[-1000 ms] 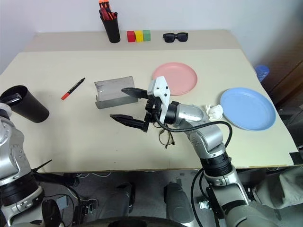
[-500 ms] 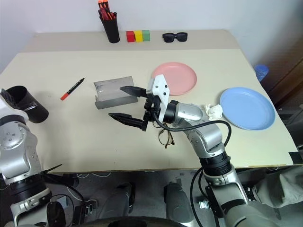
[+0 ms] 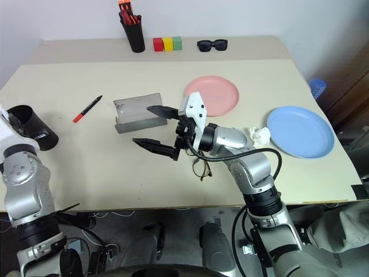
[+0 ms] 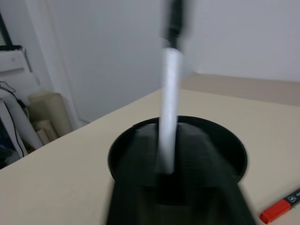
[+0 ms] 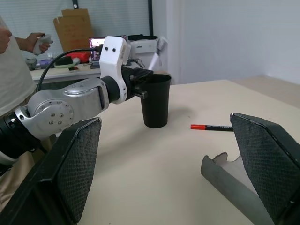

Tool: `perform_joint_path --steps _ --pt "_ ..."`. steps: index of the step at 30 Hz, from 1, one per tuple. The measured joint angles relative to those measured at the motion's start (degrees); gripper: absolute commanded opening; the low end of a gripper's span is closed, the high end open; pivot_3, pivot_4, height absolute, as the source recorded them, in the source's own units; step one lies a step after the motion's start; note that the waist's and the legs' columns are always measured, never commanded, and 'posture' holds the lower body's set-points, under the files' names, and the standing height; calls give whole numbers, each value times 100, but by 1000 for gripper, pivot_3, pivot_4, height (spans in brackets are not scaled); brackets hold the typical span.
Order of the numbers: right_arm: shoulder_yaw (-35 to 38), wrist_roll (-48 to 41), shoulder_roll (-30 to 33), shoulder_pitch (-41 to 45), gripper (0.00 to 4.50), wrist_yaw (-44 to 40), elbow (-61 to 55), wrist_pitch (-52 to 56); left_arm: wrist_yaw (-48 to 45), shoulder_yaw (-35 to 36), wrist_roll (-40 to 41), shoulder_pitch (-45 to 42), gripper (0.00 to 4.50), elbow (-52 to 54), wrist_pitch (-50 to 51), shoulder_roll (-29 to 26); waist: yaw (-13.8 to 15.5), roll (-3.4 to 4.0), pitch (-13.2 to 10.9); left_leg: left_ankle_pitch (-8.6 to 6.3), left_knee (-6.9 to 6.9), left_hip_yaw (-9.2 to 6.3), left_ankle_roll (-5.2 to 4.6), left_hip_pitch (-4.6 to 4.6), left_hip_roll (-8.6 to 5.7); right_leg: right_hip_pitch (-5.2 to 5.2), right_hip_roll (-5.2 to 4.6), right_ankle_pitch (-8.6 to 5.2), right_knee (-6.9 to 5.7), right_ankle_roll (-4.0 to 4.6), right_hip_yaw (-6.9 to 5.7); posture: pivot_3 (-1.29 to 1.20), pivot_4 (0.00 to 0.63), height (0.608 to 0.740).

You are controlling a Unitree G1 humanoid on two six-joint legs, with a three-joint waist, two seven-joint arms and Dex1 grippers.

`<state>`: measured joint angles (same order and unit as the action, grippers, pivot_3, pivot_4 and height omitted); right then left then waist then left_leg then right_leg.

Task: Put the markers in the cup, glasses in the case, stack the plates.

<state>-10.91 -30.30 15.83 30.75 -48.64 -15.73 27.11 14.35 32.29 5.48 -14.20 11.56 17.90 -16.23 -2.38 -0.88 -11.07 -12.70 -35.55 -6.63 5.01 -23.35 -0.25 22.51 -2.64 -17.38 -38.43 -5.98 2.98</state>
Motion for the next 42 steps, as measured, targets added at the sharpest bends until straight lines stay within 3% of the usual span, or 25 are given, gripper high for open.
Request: perform_joint_path --steps 1,15,23,26,28,29,34,39,42 --pt "-8 0 0 0 4500 -1 0 0 29 0 -6 0 2623 0 0 0 0 0 0 0 0 0 0 0 0 0 0 0 0 0 0 0 150 740" --pt "-63 -12 2 -1 4500 -4 -30 8 145 7 9 -112 2623 1 12 -5 2 -1 0 0 0 0 0 0 0 0 0 0 0 0 0 0 150 740" --pt "-89 -32 1 -48 4500 42 -80 14 -91 -92 109 -789 2623 218 226 -434 4 -1 -1 0 1 -1 0 -2 0 0 1 0 5 0 -1 0 150 740" --pt "-88 -44 -10 -64 4500 105 -105 37 -553 -580 186 -1248 3521 392 817 -836 27 -2 -1 0 1 -1 0 -1 -2 -4 0 0 6 0 -2 0 150 740" --pt "-84 -56 -12 -66 4500 137 -117 60 -708 -909 242 -1561 4408 408 1513 -961 3 -1 -1 0 1 -1 0 -1 -2 -5 0 0 7 -1 -2 0 150 740" --pt "-77 -63 -11 -68 4500 160 -122 71 -754 -1041 241 -1731 4472 303 1960 -1021 -5 -1 -1 0 2 -2 0 0 -2 -3 1 0 6 -1 -2 0 150 740" --pt "-4 -78 -6 -90 4500 229 -150 87 -761 -1608 49 -2974 4472 -1506 3863 -1249 -35 -1 -1 0 8 -6 -1 1 -1 6 8 -1 -3 -1 -4 0 150 740" --pt "7 -73 1 -111 4500 284 -153 86 -668 -1585 -103 -3891 4472 -3867 3973 -1328 -30 -2 -2 1 30 -3 0 -4 -1 20 2 -1 4 -2 -3 0 150 740" --pt "17 -70 2 -138 4500 327 -160 84 -841 -1544 -94 -4285 4472 -4978 3519 -1329 -1 -3 -3 1 34 -4 1 -10 -1 25 1 -1 9 -2 -5 0 150 740"
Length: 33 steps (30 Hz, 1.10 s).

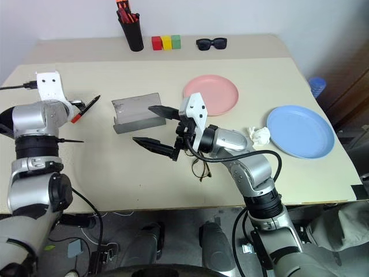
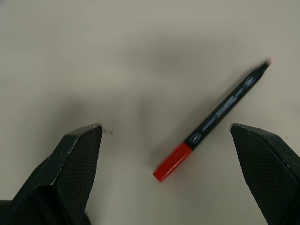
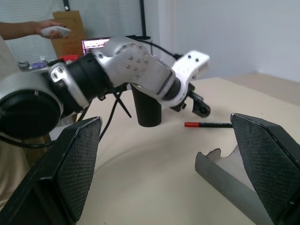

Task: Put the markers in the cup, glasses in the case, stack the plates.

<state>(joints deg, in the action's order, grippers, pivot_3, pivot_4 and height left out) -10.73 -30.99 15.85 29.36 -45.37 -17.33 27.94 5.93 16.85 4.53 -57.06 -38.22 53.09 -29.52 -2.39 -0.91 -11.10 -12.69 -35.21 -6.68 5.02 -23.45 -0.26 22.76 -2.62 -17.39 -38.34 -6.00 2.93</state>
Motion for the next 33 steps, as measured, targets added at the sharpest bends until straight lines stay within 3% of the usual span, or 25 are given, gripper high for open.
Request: perform_joint_path --steps 5,12,15,22,28,33 --pt "3 8 6 -121 4500 71 -40 -1 -266 33 4 -590 4472 -1554 -845 -38 1 -3 -2 0 -2 3 0 -2 -2 -4 -5 0 8 0 0 0 150 740" --pt "14 13 36 -197 4500 134 -69 0 -566 -43 -37 -871 4472 -2619 -1523 -168 -18 -3 -2 0 1 3 0 -2 -1 -1 -3 0 5 0 0 0 150 740" --pt "14 13 43 -197 4500 137 -91 -1 -688 -42 -35 -920 3590 -2815 -1615 -219 -15 -3 -2 0 0 3 0 -2 -2 -1 -3 0 4 0 0 0 150 740" --pt "15 12 75 -197 4500 117 -93 -1 -684 -39 -31 -961 57 -2964 -1629 -269 -16 -3 -2 0 -1 3 0 -2 -2 -1 -3 0 1 0 0 0 150 740" --pt "15 12 76 -196 4500 101 -93 -1 -1106 -168 -26 -958 57 -2822 -1884 -100 4 -4 -2 0 -3 3 0 -2 -2 -3 -3 0 0 0 -1 0 150 740" --pt "15 14 85 -195 4500 94 -93 -1 -1457 -205 128 -831 57 -1981 -2340 176 -25 -6 -3 0 -1 3 0 -3 -1 0 -4 0 0 0 1 0 150 740"
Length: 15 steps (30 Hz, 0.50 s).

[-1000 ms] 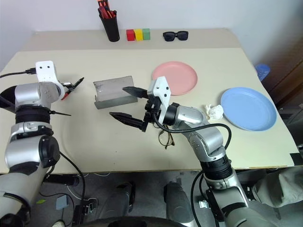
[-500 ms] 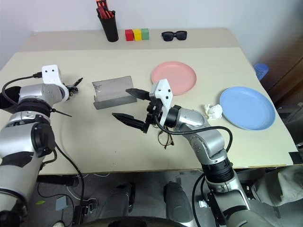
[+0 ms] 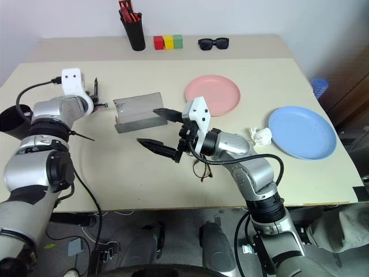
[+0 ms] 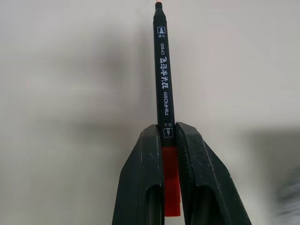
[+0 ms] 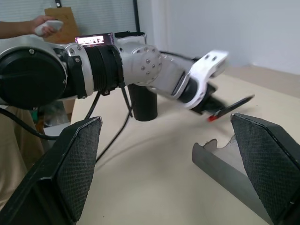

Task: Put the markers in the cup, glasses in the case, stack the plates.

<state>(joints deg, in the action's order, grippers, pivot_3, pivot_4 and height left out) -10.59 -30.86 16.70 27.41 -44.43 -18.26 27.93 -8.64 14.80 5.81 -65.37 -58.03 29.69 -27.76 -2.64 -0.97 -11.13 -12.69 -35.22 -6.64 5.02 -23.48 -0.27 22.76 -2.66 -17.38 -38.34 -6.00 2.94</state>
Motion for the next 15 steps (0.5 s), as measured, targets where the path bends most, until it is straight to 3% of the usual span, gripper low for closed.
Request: perform_joint_path --steps 5,9,15 --pt "4 15 14 1 4500 3 -3 -2 520 279 189 852 57 1865 -1077 240 -34 0 0 1 2 3 2 0 7 11 0 0 -7 0 7 0 150 740" --pt "44 25 36 3 4500 24 -2 -18 1784 552 -437 1760 57 3594 -1910 -14 -34 0 0 1 2 5 2 0 6 11 -2 1 -6 1 9 0 150 740" --pt "188 -46 -39 11 4500 69 -2 -42 2427 1159 -841 3002 57 5633 -1753 -223 97 -2 1 1 -13 1 2 7 2 -11 -2 1 -7 1 3 0 150 740"
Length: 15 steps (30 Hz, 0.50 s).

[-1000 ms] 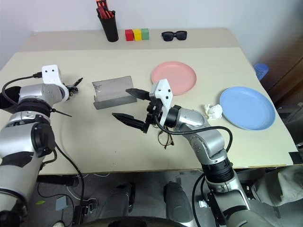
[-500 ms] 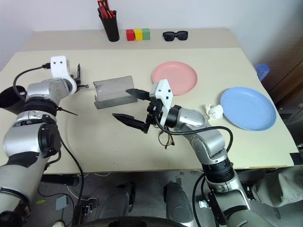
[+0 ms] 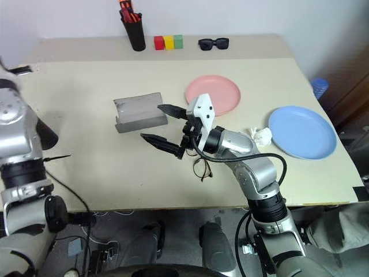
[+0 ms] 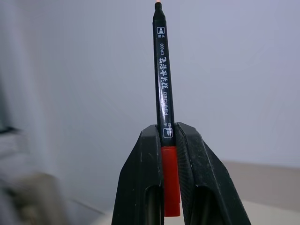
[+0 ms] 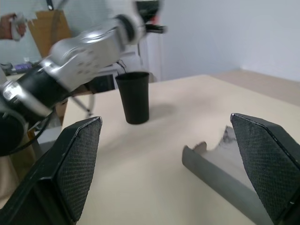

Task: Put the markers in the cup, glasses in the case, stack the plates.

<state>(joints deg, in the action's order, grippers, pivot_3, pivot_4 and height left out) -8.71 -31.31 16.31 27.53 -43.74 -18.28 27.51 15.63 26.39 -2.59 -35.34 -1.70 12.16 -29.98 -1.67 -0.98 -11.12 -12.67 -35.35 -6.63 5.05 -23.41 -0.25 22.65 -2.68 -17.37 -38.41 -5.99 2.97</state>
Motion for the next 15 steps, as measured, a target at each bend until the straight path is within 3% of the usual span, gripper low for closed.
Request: perform_joint_path --steps 5,15 --pt "5 7 -173 134 4500 11 64 -137 6 300 46 1075 57 1088 280 389 37 -1 0 0 -1 0 0 4 1 -2 3 1 1 2 0 0 150 740" --pt "1 7 -174 252 4500 -214 264 -213 140 651 185 1694 57 1638 535 864 58 -4 2 0 0 0 0 4 1 -3 3 1 2 2 0 0 150 740"
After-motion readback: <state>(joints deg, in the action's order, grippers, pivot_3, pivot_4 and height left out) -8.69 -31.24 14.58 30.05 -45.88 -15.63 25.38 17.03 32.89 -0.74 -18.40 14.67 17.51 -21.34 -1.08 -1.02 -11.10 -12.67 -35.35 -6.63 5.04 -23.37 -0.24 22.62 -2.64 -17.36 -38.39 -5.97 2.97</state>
